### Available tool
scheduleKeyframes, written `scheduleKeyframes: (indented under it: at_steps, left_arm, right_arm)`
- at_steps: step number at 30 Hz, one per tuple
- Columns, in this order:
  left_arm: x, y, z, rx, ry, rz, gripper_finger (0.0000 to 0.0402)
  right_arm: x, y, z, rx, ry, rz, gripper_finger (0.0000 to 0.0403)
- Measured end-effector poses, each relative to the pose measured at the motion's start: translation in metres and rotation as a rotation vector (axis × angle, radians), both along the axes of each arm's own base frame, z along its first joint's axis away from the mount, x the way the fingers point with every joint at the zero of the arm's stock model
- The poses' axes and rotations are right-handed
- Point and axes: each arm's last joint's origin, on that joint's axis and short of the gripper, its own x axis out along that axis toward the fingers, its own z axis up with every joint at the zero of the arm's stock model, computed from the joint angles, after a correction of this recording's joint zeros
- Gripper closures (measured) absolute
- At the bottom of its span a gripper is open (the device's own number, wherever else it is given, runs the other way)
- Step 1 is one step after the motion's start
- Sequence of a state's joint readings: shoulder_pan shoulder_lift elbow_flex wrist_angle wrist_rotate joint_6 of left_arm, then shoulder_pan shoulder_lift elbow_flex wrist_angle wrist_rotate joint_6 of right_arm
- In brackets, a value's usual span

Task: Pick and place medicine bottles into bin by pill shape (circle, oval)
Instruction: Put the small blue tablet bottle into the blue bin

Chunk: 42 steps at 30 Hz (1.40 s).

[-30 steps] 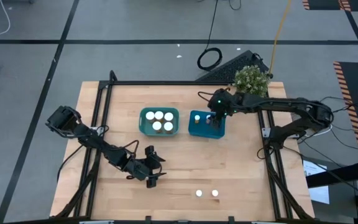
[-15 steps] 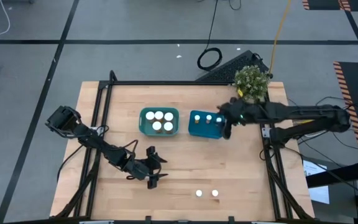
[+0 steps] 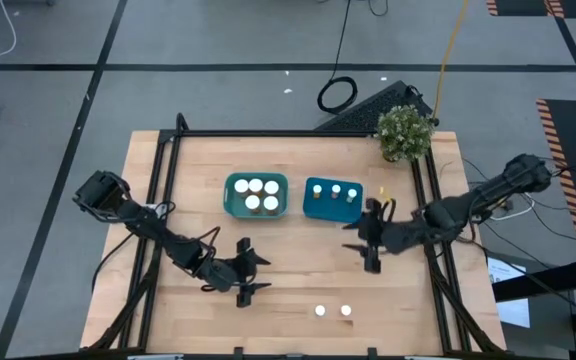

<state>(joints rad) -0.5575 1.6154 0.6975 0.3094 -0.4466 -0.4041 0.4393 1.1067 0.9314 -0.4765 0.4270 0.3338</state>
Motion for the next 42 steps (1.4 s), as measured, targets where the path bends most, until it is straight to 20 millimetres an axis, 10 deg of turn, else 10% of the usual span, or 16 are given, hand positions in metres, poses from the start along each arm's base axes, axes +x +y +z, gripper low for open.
scheduleKeyframes:
  at_steps: [27,42]
  left_arm:
    - [-0.015,-0.038,-0.005,0.047,-0.098,-0.065,0.0124]
    - [0.043,-0.073,-0.038,0.131,-0.092,-0.08,0.0124]
  right_arm:
    - [0.032,0.091,-0.057,0.104,-0.043,0.094,0.0195]
    - [0.038,0.124,-0.049,0.217,0.04,0.163,0.0195]
